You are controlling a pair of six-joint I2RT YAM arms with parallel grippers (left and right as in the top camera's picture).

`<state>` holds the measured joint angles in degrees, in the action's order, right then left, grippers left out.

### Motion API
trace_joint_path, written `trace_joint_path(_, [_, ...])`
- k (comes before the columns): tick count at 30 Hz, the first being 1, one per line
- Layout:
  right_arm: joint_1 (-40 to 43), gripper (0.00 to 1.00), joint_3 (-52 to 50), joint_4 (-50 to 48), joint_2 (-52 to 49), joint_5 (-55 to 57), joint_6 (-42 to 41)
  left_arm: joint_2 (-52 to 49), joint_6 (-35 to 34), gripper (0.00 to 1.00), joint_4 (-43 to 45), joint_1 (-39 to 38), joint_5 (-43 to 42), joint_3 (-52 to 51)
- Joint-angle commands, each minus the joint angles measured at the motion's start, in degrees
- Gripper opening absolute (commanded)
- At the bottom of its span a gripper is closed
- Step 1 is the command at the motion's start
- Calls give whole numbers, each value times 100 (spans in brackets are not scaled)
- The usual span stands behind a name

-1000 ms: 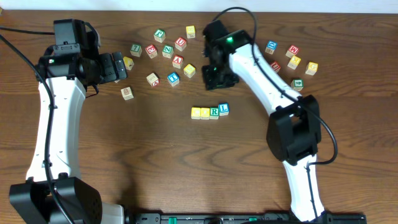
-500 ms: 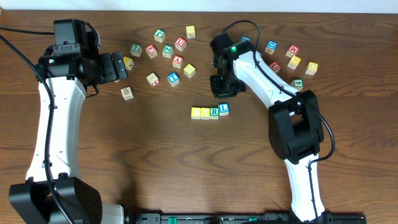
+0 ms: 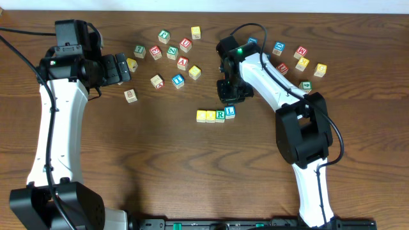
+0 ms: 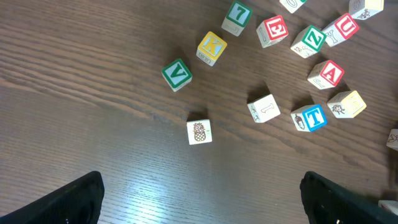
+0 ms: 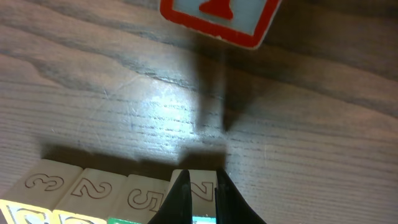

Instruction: Spell out CORL

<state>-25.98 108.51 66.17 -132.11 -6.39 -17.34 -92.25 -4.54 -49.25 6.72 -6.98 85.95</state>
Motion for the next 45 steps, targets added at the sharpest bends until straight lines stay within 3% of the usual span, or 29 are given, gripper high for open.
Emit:
trace_joint_path(1, [-111,8,-37,52,-55,44,-42,90,-48,99,-17,22,13,52])
trace_joint_path(33, [-177,7,0,195,-52,59,24,90,-48,99,-4,22,13,50])
trace_joint_path(45, [249,15,579,839,466,487,-4,90,-48,99,0,22,13,50])
